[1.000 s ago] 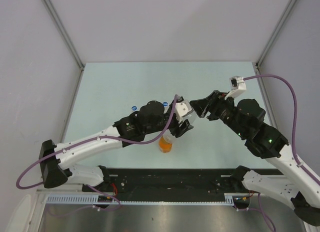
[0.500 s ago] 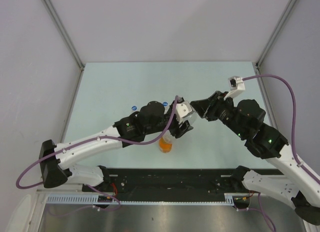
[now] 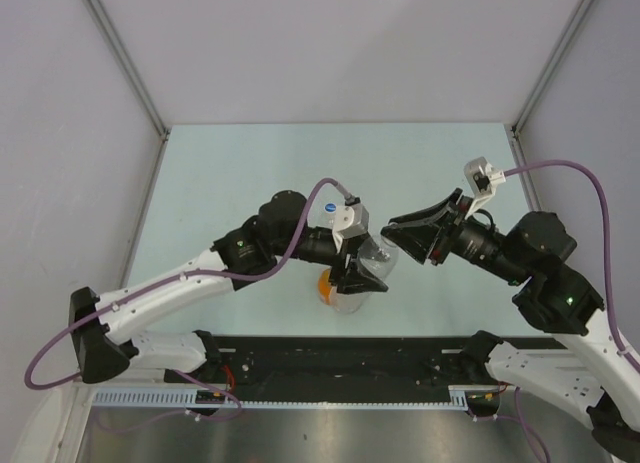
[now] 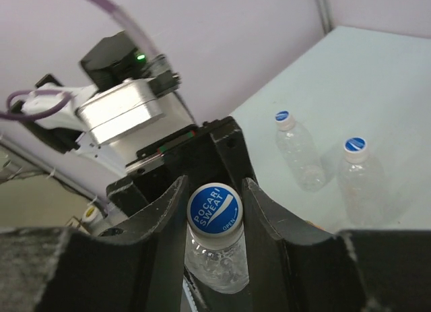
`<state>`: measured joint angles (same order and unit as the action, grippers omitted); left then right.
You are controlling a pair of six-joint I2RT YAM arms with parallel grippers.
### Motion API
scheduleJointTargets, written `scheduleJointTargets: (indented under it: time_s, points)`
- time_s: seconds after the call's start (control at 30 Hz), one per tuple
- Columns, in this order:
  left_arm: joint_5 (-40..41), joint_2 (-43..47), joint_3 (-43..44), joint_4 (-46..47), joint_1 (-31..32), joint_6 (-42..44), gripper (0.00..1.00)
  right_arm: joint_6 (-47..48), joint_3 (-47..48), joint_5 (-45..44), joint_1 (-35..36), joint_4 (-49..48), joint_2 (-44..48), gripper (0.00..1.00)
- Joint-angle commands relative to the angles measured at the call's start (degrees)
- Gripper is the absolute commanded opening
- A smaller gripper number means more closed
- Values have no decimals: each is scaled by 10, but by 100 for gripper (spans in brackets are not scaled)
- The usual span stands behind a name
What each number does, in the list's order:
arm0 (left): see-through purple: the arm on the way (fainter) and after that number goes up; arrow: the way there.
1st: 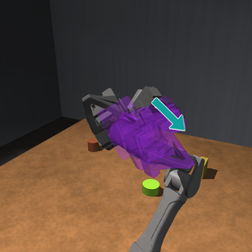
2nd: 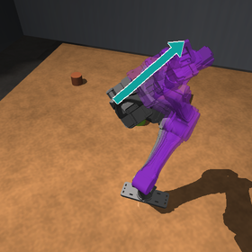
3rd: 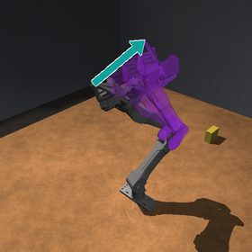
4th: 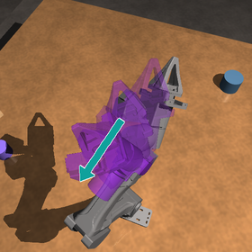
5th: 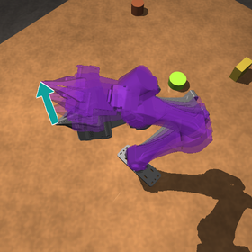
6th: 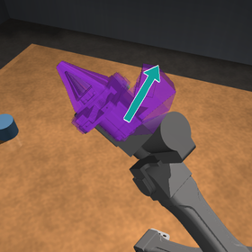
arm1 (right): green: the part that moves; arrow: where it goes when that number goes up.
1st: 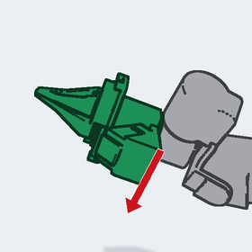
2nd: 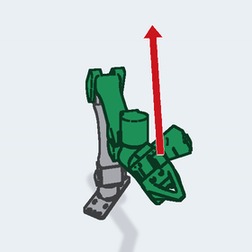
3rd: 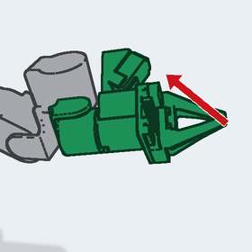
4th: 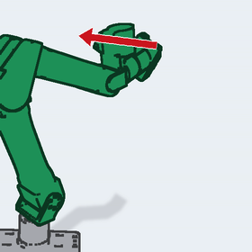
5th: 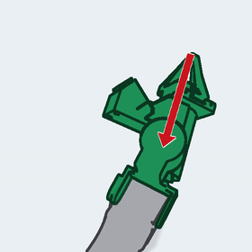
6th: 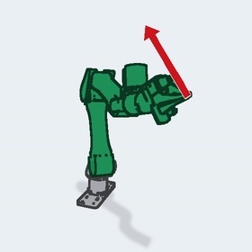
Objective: Unscrew the bottle caps
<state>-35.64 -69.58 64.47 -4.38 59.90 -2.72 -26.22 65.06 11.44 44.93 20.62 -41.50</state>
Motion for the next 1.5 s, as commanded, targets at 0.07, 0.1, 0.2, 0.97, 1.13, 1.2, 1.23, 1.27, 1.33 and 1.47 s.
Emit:
scheduleJointTargets:
  time_s: [0.07,0.1,0.2,0.97,1.13,1.2,1.23,1.27,1.33,1.47]
  points:
    - [-373,-24,33,112,-5,-75,1,90,6,144,-33,-56,-6,0]
    - [-383,-28,38,111,-5,-75,2,99,7,161,-35,-61,-7,0]
    - [-415,-42,46,111,-5,-74,5,114,9,233,-51,-64,-15,0]
    - [-19,-32,73,-61,-20,68,0,43,23,106,-93,-43,8,82]
    - [142,-24,72,-63,-13,87,0,-12,23,20,-93,-19,19,82]
    - [214,-25,72,-63,-8,90,0,-30,23,3,-93,-9,17,81]
    - [240,-25,73,-63,-4,96,0,-41,23,0,-93,-6,16,80]
    - [264,-26,72,-63,3,99,0,-46,23,-5,-93,3,13,80]
    - [311,-29,74,-63,10,106,0,-55,23,-14,-93,16,6,78]
    - [355,-35,77,-60,26,112,0,-68,23,-34,-93,24,-6,74]
